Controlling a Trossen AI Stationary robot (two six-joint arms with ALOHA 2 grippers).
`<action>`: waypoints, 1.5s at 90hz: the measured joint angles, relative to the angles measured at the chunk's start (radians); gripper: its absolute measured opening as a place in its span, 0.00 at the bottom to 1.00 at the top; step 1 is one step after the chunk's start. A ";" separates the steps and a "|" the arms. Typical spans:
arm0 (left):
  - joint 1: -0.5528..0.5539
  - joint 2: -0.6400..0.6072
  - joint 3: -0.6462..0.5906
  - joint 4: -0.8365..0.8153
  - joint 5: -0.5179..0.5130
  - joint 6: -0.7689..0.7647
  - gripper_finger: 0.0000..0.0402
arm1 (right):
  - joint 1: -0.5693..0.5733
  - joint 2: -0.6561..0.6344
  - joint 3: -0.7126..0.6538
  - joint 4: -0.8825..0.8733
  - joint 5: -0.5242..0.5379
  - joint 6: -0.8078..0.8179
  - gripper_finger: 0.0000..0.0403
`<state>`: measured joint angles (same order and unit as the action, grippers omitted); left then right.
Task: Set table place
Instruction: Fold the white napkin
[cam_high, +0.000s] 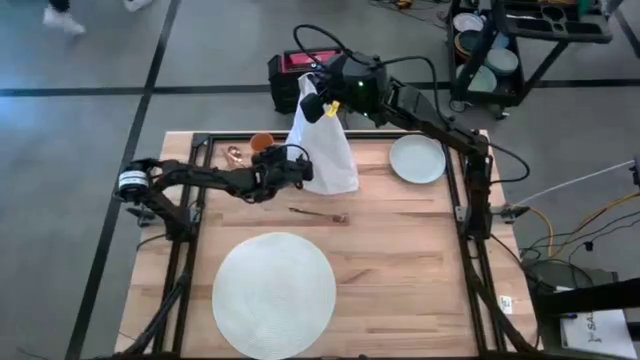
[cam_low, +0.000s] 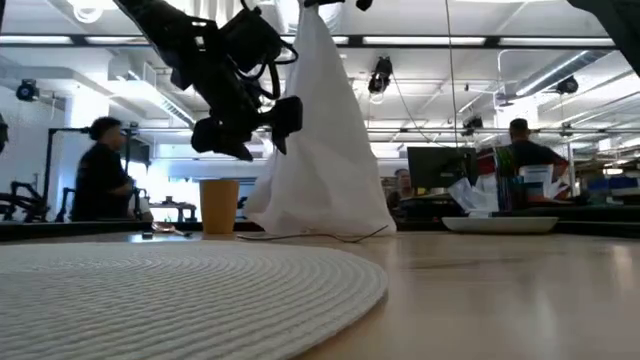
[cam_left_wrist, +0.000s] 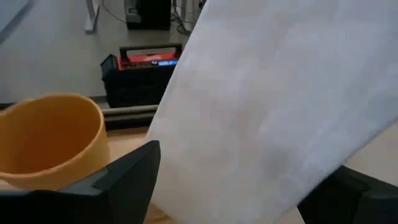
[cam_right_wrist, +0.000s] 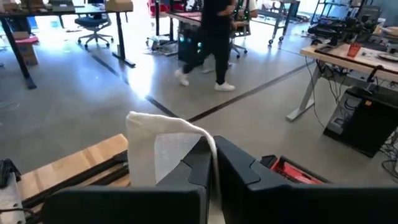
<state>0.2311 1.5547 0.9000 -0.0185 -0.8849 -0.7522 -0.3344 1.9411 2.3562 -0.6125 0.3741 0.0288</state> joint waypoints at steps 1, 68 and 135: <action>0.002 0.000 0.003 -0.004 0.000 0.004 0.74 | 0.000 0.000 0.000 0.000 -0.004 0.000 0.00; -0.012 -0.185 0.177 -0.393 0.149 0.170 0.00 | 0.000 0.000 0.000 -0.021 -0.016 -0.004 0.00; -0.080 -0.625 0.215 -0.790 0.138 0.231 0.00 | 0.043 -0.075 0.000 -0.453 -0.008 -0.010 0.00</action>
<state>0.1509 0.9296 1.1146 -0.8088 -0.7465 -0.5213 -0.2913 1.8666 2.3558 -1.0655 0.3660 0.0184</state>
